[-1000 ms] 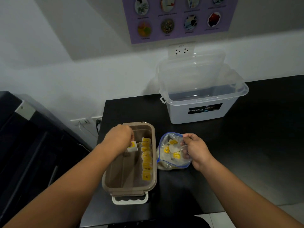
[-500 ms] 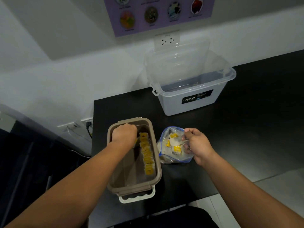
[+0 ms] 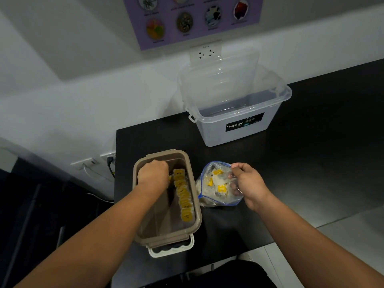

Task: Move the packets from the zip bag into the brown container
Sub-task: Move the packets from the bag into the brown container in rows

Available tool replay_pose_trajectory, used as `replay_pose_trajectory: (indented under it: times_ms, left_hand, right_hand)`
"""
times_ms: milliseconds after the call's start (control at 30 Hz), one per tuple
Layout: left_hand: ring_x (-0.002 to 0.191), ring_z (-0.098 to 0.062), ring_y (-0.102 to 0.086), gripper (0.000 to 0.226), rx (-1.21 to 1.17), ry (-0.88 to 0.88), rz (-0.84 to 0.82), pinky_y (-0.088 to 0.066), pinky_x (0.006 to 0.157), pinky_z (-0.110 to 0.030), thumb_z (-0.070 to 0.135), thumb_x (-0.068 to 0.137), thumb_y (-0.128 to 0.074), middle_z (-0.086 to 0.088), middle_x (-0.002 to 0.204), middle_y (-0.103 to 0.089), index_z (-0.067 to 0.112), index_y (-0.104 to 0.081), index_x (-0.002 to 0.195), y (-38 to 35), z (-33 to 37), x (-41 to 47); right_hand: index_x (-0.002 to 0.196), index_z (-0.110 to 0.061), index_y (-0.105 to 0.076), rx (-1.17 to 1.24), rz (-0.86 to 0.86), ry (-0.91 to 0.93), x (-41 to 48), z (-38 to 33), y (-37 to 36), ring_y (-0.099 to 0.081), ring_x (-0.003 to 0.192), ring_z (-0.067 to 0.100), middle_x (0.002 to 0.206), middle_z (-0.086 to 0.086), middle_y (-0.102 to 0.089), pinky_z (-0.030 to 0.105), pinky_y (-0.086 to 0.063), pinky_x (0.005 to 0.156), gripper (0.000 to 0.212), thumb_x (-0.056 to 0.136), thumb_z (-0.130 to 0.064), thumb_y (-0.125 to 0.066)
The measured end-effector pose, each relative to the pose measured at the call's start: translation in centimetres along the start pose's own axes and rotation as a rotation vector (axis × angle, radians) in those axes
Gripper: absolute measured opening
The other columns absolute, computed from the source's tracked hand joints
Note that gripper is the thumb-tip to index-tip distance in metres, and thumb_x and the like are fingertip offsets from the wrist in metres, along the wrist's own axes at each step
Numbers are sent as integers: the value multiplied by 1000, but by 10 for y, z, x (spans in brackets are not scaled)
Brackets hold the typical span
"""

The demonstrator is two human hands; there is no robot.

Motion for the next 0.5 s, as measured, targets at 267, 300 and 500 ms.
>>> replay_pose_trajectory:
  times_ms: [267,300,500]
  left_hand:
    - [68,-17,-67,8,-85,43,113,-61,67,-35,27,88,-70,1,80,-68,22,-73,95,25,-6,-8]
    - [70,-16,-67,9,-169,30,136,-61,69,-36,29,87,-73,3,82,-68,25,-73,95,33,-5,-12]
    - [74,3,-64,12,-599,-223,156,-44,66,-6,23,87,-77,12,80,-68,27,-71,97,81,42,-55]
  right_hand:
    - [107,-8,-64,-76,18,33,6,7,3,-49,52,13,79,5,-61,31,-46,52,20,104,-28,-63]
    - [106,-7,-64,-69,9,34,7,7,3,-49,51,13,75,5,-59,31,-46,52,20,104,-28,-63]
    - [101,-13,-63,-133,-47,38,10,6,5,-67,71,22,89,9,-70,33,-55,59,21,103,-34,-63]
Point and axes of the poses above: each hand's wrist, its own x-axis towards the middle knuckle, its own y-axis out of the back of the hand, z = x × y, the point moved 4 cm from there along x, towards the middle knuckle
